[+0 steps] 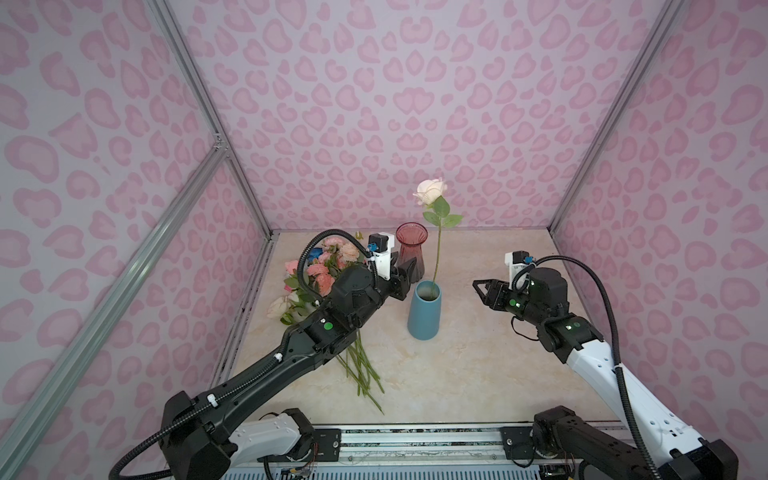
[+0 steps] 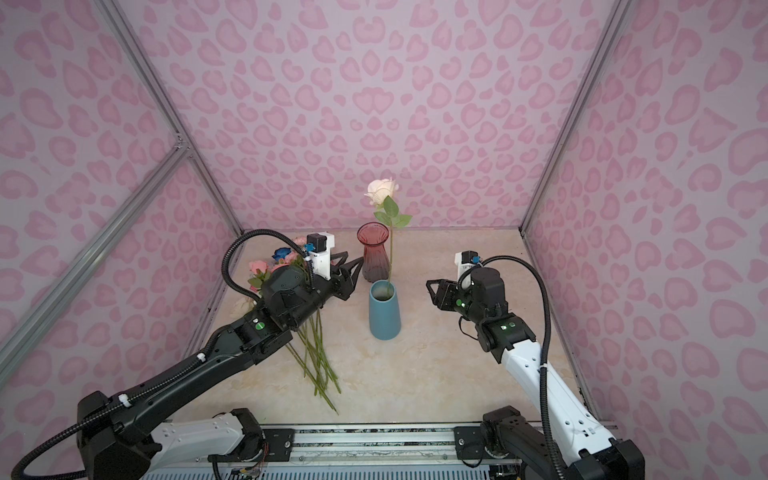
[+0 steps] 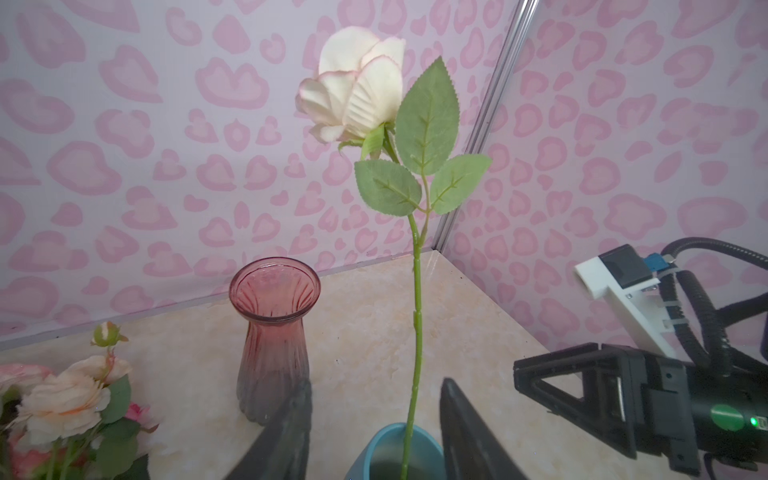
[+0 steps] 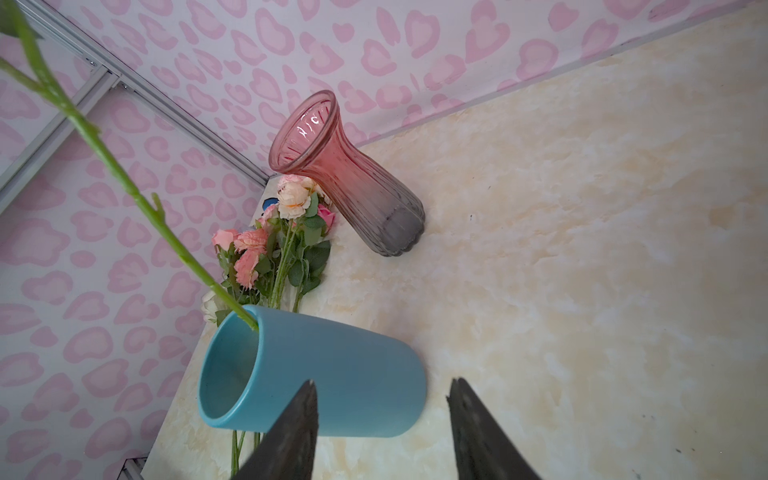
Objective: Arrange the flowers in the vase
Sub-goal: 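Lower the peach rose stem into the teal cup and open the left gripper, then move the left gripper back down to the rose pile and grasp a stem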
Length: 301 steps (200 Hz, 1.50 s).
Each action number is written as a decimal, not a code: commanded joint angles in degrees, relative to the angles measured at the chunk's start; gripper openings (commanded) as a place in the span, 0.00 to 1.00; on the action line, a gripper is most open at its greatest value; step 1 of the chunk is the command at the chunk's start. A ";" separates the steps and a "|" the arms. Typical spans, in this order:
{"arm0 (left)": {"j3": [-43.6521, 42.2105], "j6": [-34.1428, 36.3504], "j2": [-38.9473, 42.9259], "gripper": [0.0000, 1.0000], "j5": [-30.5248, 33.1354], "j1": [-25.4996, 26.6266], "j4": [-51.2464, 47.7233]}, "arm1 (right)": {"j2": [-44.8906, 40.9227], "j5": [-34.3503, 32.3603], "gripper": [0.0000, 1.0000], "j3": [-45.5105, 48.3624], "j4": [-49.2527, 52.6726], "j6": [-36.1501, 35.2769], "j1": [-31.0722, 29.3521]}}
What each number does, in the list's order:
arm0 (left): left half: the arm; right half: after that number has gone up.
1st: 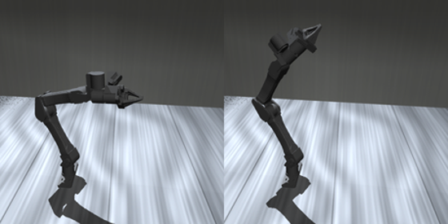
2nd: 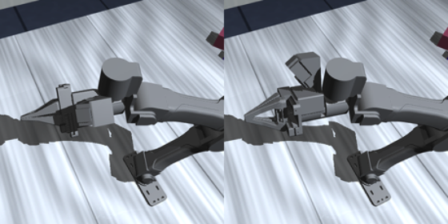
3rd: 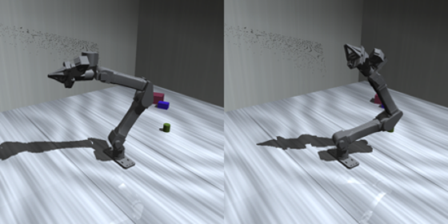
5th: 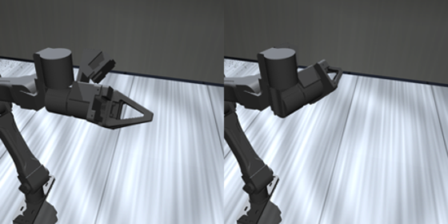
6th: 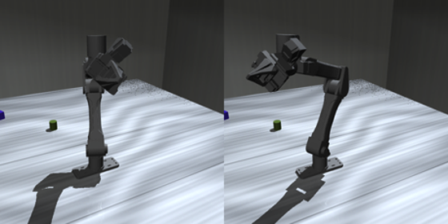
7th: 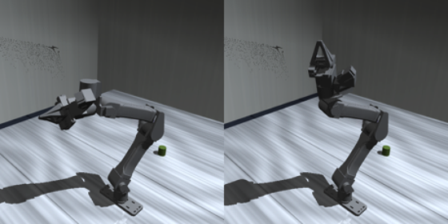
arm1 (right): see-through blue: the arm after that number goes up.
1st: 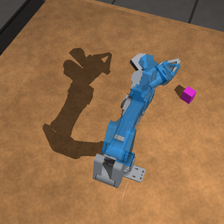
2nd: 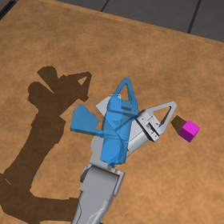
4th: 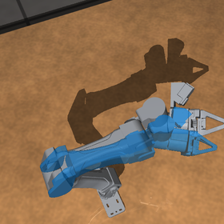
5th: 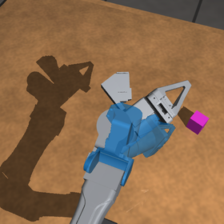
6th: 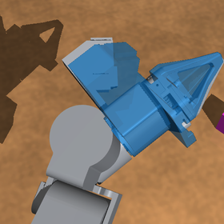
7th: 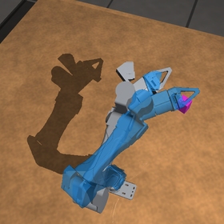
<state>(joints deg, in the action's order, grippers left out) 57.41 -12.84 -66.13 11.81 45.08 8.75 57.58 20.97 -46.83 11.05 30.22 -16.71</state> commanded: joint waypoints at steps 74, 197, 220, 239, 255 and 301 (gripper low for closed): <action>-3.46 -16.58 -6.05 0.55 11.05 -20.23 -28.23 | -0.87 -5.24 0.40 6.76 -3.15 3.70 -1.09; 18.89 -7.32 -43.36 0.41 9.85 -25.83 -37.13 | 6.48 -0.78 0.42 6.21 -2.47 0.02 -0.44; 19.32 -6.50 -44.84 0.37 9.31 -25.83 -37.18 | 7.26 -0.24 0.41 6.08 -2.87 -0.03 -0.16; 19.32 -5.89 -45.56 0.33 8.14 -25.83 -37.23 | 7.93 0.23 0.41 5.80 -3.04 0.00 -0.05; 19.30 -5.54 -45.84 0.26 8.37 -25.83 -37.10 | 8.36 0.56 0.41 5.53 -2.95 -0.19 0.03; 21.21 -5.49 -45.00 0.05 8.05 -25.81 -37.61 | 8.46 0.87 0.40 5.04 -2.71 0.04 0.02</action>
<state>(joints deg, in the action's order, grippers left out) 78.00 -18.22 -111.72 20.36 19.25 -28.10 65.89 21.19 -41.15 9.02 30.63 -16.60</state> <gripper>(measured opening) 0.114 0.401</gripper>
